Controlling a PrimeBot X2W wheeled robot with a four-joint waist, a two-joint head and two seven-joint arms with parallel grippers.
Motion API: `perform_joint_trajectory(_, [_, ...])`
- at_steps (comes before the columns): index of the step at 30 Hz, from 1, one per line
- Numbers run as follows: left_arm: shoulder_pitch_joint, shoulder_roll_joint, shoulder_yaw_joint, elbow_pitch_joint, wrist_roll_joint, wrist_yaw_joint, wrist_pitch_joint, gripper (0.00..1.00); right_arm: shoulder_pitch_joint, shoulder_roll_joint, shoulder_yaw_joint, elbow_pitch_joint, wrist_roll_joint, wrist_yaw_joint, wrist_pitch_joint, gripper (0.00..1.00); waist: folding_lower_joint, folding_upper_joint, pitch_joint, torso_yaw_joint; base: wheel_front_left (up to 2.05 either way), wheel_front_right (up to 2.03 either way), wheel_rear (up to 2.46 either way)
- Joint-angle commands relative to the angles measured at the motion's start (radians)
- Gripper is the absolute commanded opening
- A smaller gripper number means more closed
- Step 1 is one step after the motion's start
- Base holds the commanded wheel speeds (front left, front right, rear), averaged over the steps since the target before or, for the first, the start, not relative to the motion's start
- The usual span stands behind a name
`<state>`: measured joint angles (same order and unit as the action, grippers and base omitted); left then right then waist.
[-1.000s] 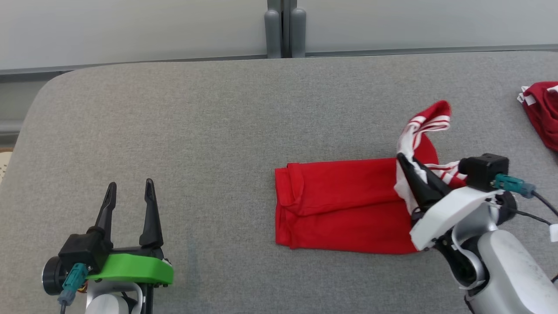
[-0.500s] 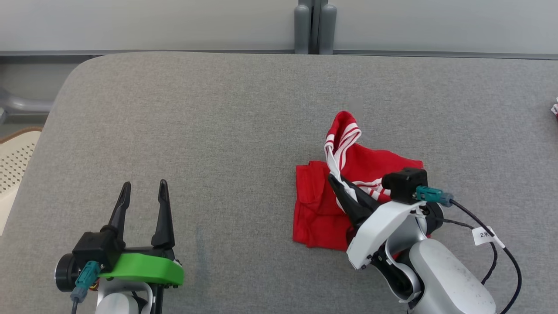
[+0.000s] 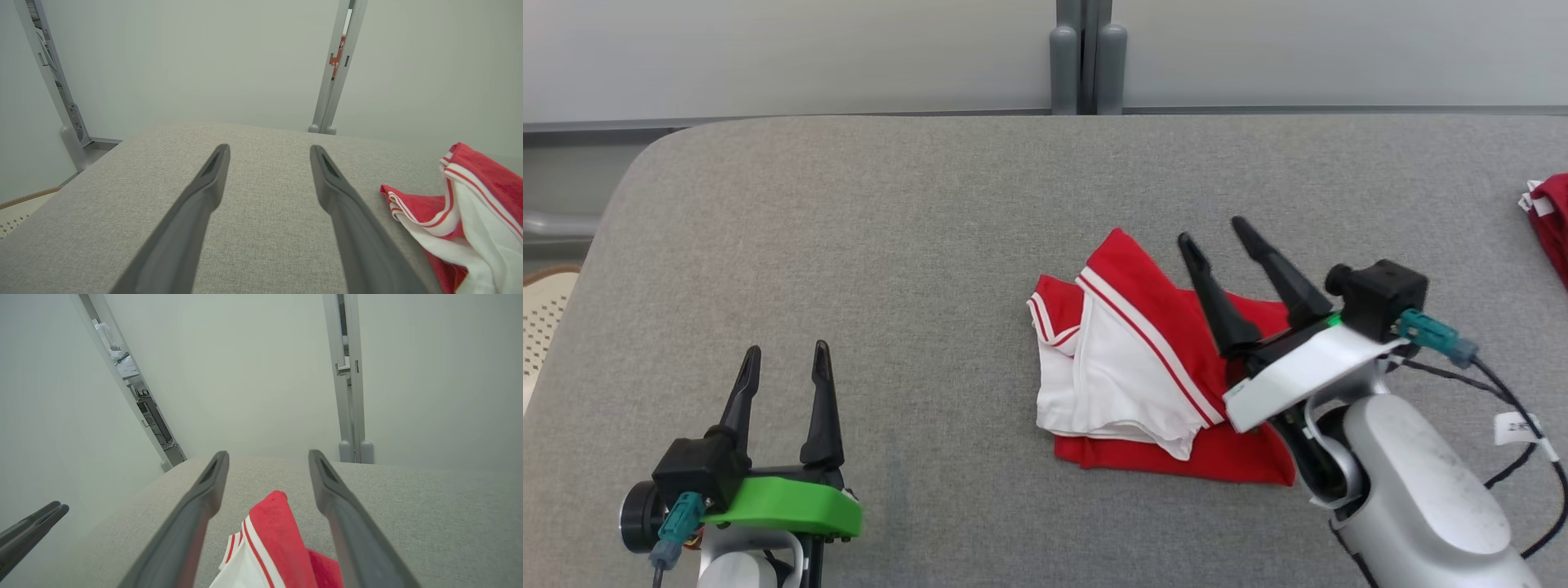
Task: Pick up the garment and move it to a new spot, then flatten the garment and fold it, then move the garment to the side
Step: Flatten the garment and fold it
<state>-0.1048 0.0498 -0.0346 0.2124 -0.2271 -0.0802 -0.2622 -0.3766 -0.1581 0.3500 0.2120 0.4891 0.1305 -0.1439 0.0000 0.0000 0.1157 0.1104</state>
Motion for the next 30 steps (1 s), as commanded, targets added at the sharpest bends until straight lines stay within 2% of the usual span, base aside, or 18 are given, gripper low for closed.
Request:
perform_joint_trajectory(1, [0.011, 0.002, 0.005, 0.000, 0.009, 0.001, -0.003, 1.00, 0.004, -0.018, -0.024, -0.016, -0.010, 0.000, -0.015, 1.00, 0.0000, 0.0000, -0.015, -0.018, 0.00, 0.00, 0.00])
perform_joint_trajectory(10, [0.020, 0.002, 0.013, -0.006, 0.017, -0.005, -0.003, 1.00, 0.126, -0.098, -0.207, -0.075, -0.035, 0.000, -0.010, 1.00, 0.0000, 0.0000, -0.022, -0.046, 0.00, 0.00, 0.00])
perform_joint_trajectory(16, [0.011, 0.002, 0.013, -0.009, 0.020, -0.008, -0.003, 1.00, 0.156, -0.114, -0.254, -0.073, -0.045, 0.000, 0.005, 1.00, 0.0000, 0.0000, -0.011, -0.046, 0.00, 0.00, 0.00])
perform_joint_trajectory(23, [0.003, 0.002, 0.009, -0.005, 0.019, -0.008, -0.003, 1.00, 0.132, -0.135, -0.226, -0.003, -0.037, 0.000, 0.013, 1.00, 0.0000, 0.0000, -0.008, -0.025, 0.00, 0.00, 0.00])
perform_joint_trajectory(30, [0.002, 0.002, 0.005, -0.006, 0.011, -0.008, -0.003, 1.00, 0.062, -0.142, -0.119, 0.056, -0.016, 0.000, 0.018, 1.00, 0.0000, 0.0000, -0.003, -0.001, 0.00, 0.00, 0.00])
